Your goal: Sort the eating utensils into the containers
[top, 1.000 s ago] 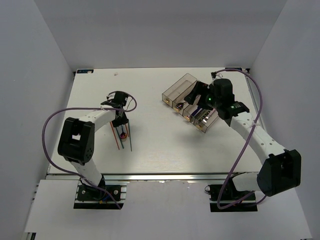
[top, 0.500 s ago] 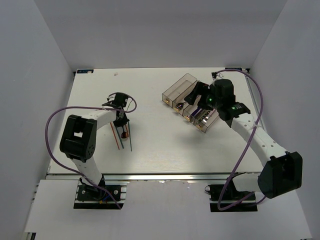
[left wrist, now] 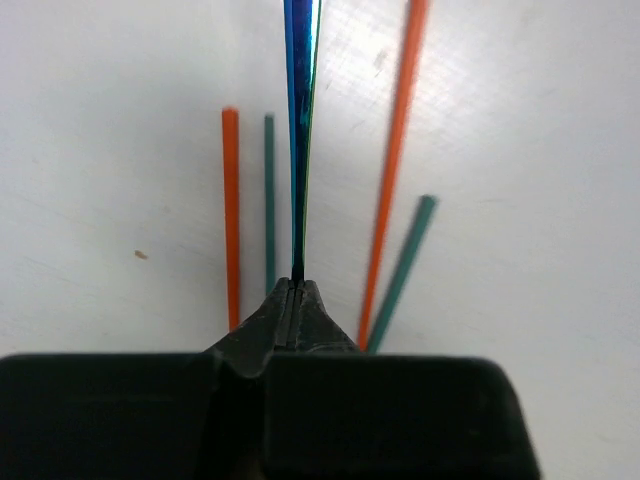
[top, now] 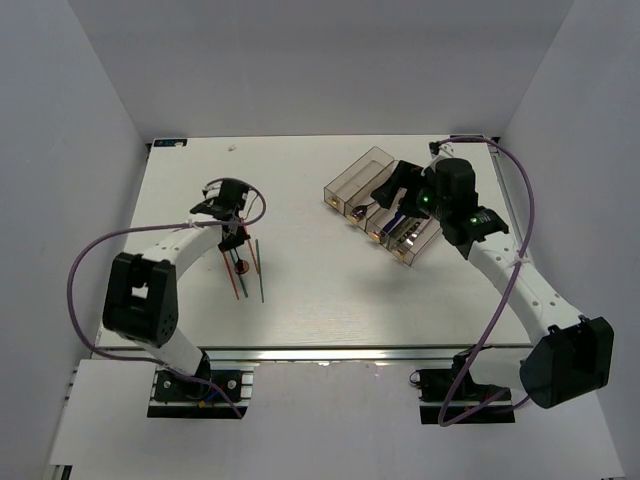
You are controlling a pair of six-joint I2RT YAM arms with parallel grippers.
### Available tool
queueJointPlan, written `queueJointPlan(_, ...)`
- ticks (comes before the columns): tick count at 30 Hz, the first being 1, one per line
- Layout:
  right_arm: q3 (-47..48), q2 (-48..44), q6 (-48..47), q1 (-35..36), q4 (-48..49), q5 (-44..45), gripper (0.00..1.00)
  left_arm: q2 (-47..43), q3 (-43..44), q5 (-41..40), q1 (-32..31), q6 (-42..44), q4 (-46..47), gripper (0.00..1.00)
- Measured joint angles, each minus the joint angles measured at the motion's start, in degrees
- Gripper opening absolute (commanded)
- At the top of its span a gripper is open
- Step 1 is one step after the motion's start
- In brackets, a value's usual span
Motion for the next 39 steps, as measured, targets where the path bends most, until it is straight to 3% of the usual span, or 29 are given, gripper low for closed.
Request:
queueJointPlan(5, 0.0, -0.7, -0.6, -0.4, -0.6, 0.9, 0.89, -9.0, 3.6, 1.8, -1.3, 2.7, 3.0, 0.0)
queueJointPlan(8, 0.0, -1.7, -0.7, -2.0, -1.6, 1.1, 0.89, -7.9, 10.4, 4.6, -5.8, 6.2, 7.2, 0.0)
queueJointPlan(15, -2.6, -12.1, -1.4, -4.1, -4.1, 4.1, 0.89, 13.9, 36.6, 15.9, -17.3, 21.1, 17.7, 0.0)
queueJointPlan(22, -9.5, -22.9, -2.4, -4.1, -4.9, 3.8, 0.89, 35.8, 57.8, 28.6, -19.0, 28.6, 23.3, 0.0)
queueJointPlan(28, -13.8, -24.3, -2.5, -4.1, -7.5, 3.0, 0.89, 41.0, 58.9, 32.4, -19.3, 29.0, 30.0, 0.0)
queueJointPlan(39, -14.1, -25.6, -3.7, -4.1, -7.7, 3.5, 0.89, 41.4, 54.7, 34.3, -22.0, 27.1, 40.2, 0.0)
